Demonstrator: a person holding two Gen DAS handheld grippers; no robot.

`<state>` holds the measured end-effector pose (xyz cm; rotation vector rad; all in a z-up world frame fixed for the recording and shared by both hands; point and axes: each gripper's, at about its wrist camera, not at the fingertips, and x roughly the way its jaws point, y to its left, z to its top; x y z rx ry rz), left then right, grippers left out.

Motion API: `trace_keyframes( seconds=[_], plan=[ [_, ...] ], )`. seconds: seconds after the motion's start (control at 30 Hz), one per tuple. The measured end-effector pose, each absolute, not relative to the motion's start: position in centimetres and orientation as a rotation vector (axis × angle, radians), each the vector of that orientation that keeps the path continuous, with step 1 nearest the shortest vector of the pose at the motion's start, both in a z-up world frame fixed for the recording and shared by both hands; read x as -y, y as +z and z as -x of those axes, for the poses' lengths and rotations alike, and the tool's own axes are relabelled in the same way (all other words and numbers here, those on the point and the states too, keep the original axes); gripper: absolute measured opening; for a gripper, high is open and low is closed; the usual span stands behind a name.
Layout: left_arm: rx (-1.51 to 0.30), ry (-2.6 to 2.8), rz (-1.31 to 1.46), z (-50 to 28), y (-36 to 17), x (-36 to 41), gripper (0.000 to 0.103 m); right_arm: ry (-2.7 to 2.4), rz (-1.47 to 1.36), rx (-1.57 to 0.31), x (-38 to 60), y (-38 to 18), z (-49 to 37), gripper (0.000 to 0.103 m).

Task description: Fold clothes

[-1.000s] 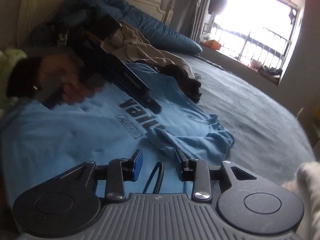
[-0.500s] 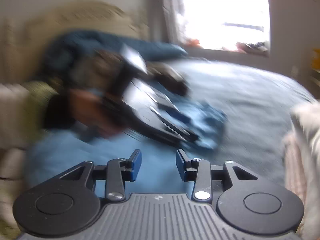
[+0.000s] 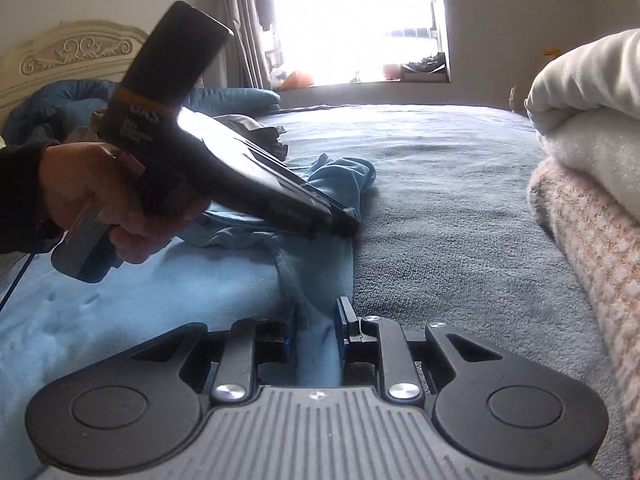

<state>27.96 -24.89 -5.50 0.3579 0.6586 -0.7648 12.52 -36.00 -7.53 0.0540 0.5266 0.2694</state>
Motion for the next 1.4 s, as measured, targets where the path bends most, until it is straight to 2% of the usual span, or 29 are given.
trace_keyframes(
  seconds=[0.13, 0.37, 0.73, 0.9, 0.97, 1.0, 1.2, 1.3, 1.4],
  plan=[
    [-0.691, -0.696, -0.023, -29.6, -3.6, 19.3, 0.003, 0.263, -0.085, -0.521, 36.5, -8.1, -12.6, 0.022],
    [-0.711, -0.483, 0.283, -32.6, -2.7, 10.5, 0.003, 0.261, -0.104, -0.525, 36.8, -8.5, -12.8, 0.022],
    [-0.791, -0.328, 0.507, -34.8, -6.8, 3.7, 0.003, 0.219, -0.057, -0.535, 36.0, -8.7, -13.4, 0.024],
    [-0.816, -0.345, 0.53, -34.5, -7.0, 1.4, 0.008, 0.232, 0.1, -0.539, 33.6, -7.9, -14.3, 0.027],
    [-0.757, -0.339, 0.471, -33.4, -6.0, 1.0, 0.022, 0.237, 0.163, -0.54, 32.6, -7.5, -14.6, 0.027],
    [-0.718, -0.367, 0.41, -32.4, -5.3, 1.2, 0.024, 0.24, 0.195, -0.54, 32.1, -7.4, -14.8, 0.027],
    [-0.512, -0.684, -0.092, -24.3, -2.9, 6.9, 0.03, 0.254, 0.383, -0.539, 29.1, -6.4, -15.9, 0.027],
    [-0.406, -0.797, -0.387, -20.6, -4.4, 11.4, 0.031, 0.26, 0.478, -0.538, 27.6, -5.9, -16.5, 0.027],
    [-0.386, -0.787, -0.572, -20.2, -6.7, 14.3, 0.031, 0.257, 0.552, -0.561, 26.7, -6.6, -17.6, 0.025]
  ],
)
